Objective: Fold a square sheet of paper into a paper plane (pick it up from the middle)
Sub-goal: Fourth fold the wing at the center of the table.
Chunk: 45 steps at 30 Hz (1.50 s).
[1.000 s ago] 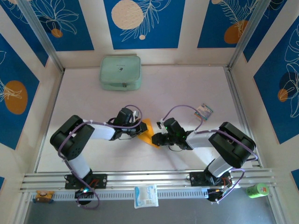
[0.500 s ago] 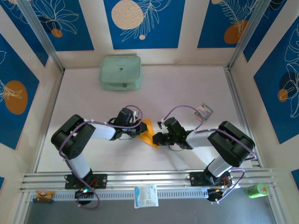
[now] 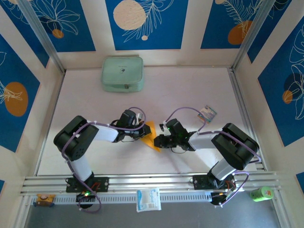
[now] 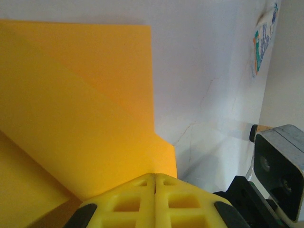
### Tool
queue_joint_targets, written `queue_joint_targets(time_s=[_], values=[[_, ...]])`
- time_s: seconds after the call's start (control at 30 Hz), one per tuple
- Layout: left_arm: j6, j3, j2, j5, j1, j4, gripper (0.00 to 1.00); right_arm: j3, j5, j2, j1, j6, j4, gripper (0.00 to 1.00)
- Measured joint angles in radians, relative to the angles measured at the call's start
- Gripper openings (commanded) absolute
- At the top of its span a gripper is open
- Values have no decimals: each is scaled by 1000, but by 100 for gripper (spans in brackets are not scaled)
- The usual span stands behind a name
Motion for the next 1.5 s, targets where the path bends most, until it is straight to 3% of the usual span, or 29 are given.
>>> queue_joint_targets(time_s=[0.3,1.13,1.5], values=[[24,6,9,7,0,0,9,0,-33,12,-14,43,-8,6],[48,45,77,42,0,7,9,-1,-64,23,-27,69,5,7],[51,48,84,48,0,8,7,7,-85,-25,-34,68,-74,20]])
